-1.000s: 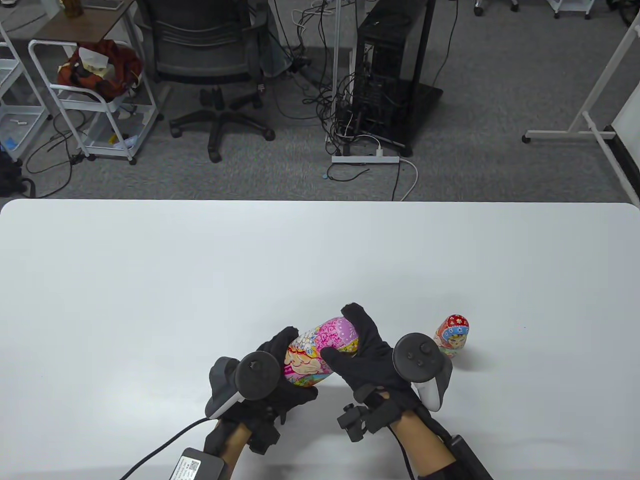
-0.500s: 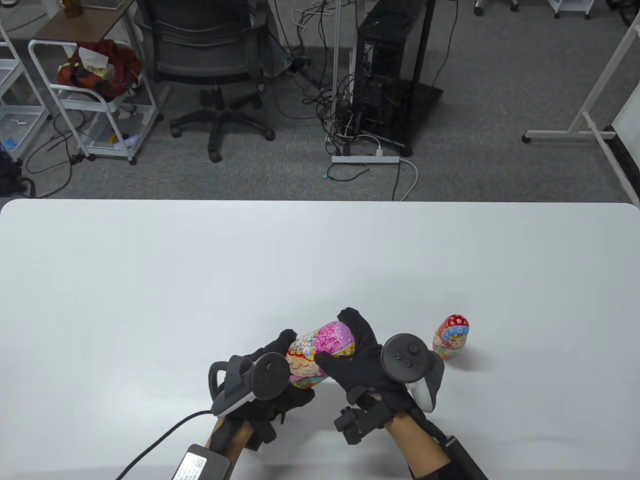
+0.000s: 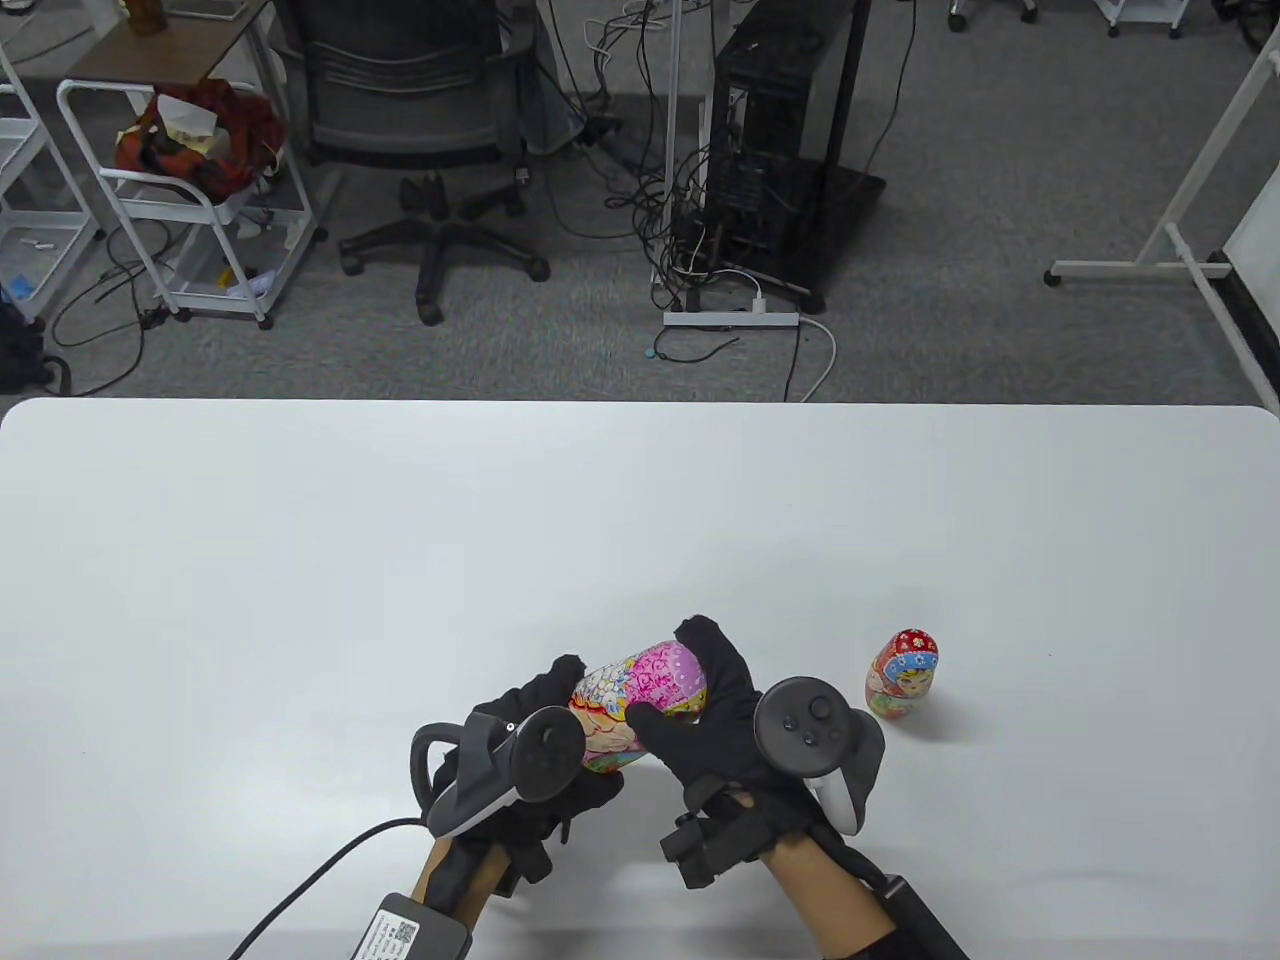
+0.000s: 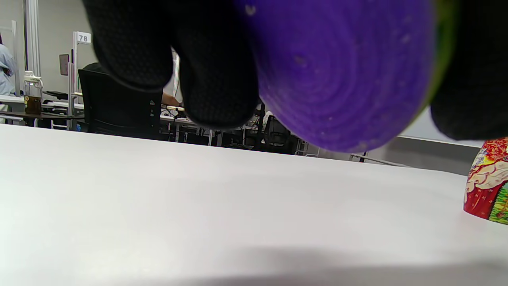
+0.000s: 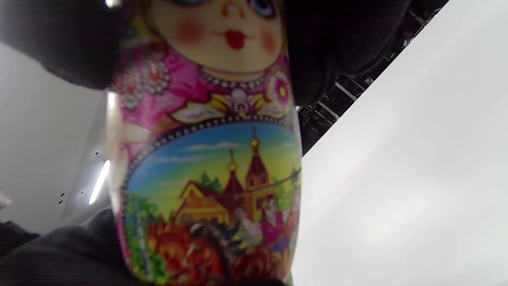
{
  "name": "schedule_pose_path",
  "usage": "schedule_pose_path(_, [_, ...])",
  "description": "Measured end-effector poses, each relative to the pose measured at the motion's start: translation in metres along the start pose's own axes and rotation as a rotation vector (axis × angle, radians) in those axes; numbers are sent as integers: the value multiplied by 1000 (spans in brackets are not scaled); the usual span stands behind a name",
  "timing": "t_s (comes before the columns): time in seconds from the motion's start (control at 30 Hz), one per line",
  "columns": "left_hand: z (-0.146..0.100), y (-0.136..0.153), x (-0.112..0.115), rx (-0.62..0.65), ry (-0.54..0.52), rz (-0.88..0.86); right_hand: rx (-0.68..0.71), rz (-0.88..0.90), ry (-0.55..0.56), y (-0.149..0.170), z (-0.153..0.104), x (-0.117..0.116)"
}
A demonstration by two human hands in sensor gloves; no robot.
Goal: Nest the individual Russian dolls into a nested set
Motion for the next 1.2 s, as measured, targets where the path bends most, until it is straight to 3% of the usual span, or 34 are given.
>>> schedule_pose_path(0.17, [-1, -1, -2, -15, -7, 30, 1, -5, 9, -1, -1, -2])
schedule_pose_path(0.2, [0, -1, -1, -28, -15, 50, -2, -22, 52, -5, -4, 3])
schedule_pose_path(0.23, [-2, 1, 4, -142, -41, 144, 67, -90, 95, -10, -3, 4])
schedule_pose_path(0.27, [2, 7, 5, -111, -10, 303, 100, -296, 136, -10, -3, 8])
schedule_pose_path(0.3, [3, 12, 8, -106, 13, 323, 105, -315, 112, -9, -2, 9])
schedule_pose_path(0.37, [3, 23, 9, -127, -13, 163, 39, -146, 96, -2, -4, 5])
schedule_pose_path(0.57, [-4, 33, -3, -145, -68, -41, 42, -536, 26, 18, 2, -12])
schedule_pose_path(0.83, [-6, 31, -4, -135, -80, -56, -18, -771, -110, 42, 3, -41])
schedule_pose_path(0.93, [-6, 30, -6, -126, -87, -64, 4, -823, -107, 43, 2, -44])
schedule_pose_path(1.2, [-6, 30, -5, -122, -93, -83, -6, -788, -154, 40, 1, -39])
Point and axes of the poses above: the tracker on the back of each hand, its own y axis roughly to the little-finger side, its own z axis roughly from the wrist to the fingertips, x = y × z, the point moved 1 cm from there along z, roughly from the wrist to the fingertips, and after that the axes turned 5 degrees about y, right-handed, at the moved point
